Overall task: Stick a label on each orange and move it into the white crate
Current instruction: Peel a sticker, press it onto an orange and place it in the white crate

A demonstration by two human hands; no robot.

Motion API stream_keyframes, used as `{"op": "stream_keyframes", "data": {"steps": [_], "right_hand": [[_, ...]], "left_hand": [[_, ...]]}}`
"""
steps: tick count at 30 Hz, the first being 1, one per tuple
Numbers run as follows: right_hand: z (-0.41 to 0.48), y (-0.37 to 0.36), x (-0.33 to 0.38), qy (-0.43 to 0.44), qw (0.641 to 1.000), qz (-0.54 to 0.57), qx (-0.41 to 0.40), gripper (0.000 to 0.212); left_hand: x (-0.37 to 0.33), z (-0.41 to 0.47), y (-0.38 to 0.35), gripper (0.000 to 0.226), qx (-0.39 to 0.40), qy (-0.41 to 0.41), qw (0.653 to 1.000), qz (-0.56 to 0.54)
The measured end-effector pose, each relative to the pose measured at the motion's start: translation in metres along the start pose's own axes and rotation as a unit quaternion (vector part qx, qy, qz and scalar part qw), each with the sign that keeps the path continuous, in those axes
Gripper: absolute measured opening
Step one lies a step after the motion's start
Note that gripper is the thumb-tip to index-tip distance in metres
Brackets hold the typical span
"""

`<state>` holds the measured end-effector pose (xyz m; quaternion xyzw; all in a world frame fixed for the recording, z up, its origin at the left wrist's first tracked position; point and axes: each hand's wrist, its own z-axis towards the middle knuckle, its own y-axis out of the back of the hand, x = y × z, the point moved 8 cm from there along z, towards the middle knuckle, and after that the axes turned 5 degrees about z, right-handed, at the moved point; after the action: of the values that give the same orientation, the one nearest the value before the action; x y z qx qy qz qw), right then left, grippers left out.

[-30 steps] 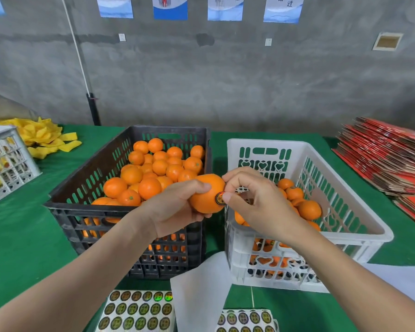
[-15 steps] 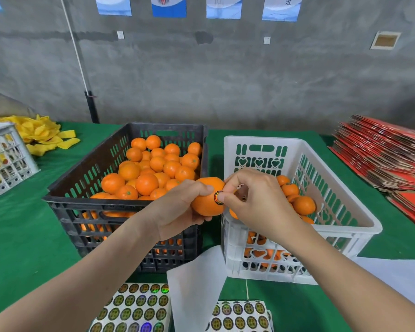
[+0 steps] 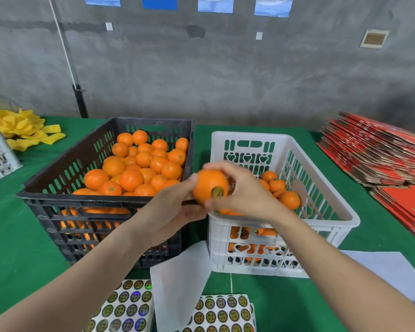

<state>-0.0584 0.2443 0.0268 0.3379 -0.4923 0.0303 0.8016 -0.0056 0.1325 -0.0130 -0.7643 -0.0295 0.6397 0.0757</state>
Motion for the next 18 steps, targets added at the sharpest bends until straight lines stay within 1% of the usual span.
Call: {"op": "stream_keyframes", "data": {"steps": [2,3,4,5,6,7,8,9,10,12,14,16,17,18], "right_hand": [[0.024,0.039,-0.03,-0.049,0.994,-0.013,-0.1,0.057],[0.035,0.057,-0.051,-0.091,0.987,-0.028,-0.128,0.053],[0.045,0.068,-0.074,-0.14,0.98,-0.054,-0.128,0.051],[0.053,0.072,-0.099,-0.189,0.973,-0.085,-0.101,0.05],[0.059,0.07,-0.123,-0.228,0.965,-0.118,-0.057,0.051],[0.064,0.063,-0.143,-0.251,0.955,-0.155,-0.008,0.054],[0.068,0.056,-0.16,-0.261,0.946,-0.19,0.03,0.057],[0.072,0.05,-0.173,-0.261,0.94,-0.214,0.053,0.059],[0.076,0.046,-0.183,-0.26,0.937,-0.224,0.063,0.061],[0.082,0.042,-0.195,-0.258,0.934,-0.236,0.068,0.064],[0.086,0.041,-0.205,-0.262,0.926,-0.261,0.071,0.071],[0.086,0.038,-0.211,-0.274,0.91,-0.295,0.097,0.074],[0.085,0.037,-0.207,-0.274,0.907,-0.304,0.105,0.07],[0.085,0.037,-0.196,-0.253,0.914,-0.304,0.092,0.061]], "left_hand": [[-0.002,-0.004,0.013,0.036,-0.053,-0.031,0.998,-0.001],[0.0,-0.01,0.019,0.027,-0.053,-0.045,0.997,0.019],[0.01,-0.014,0.021,0.016,-0.041,-0.033,0.997,0.049],[0.03,-0.016,0.025,0.014,-0.033,0.009,0.994,0.1],[0.054,-0.018,0.031,0.02,-0.035,0.07,0.98,0.181],[0.079,-0.019,0.042,0.02,-0.044,0.126,0.951,0.278],[0.102,-0.019,0.055,0.019,-0.061,0.165,0.916,0.361],[0.119,-0.017,0.067,0.025,-0.078,0.18,0.886,0.42],[0.134,-0.017,0.076,0.039,-0.092,0.188,0.866,0.455],[0.16,-0.017,0.094,0.067,-0.126,0.212,0.845,0.475],[0.178,-0.015,0.106,0.083,-0.15,0.24,0.827,0.486],[0.189,-0.009,0.109,0.085,-0.163,0.249,0.832,0.469],[0.192,-0.006,0.109,0.083,-0.175,0.243,0.838,0.455],[0.192,-0.004,0.109,0.079,-0.19,0.233,0.843,0.445]]}}
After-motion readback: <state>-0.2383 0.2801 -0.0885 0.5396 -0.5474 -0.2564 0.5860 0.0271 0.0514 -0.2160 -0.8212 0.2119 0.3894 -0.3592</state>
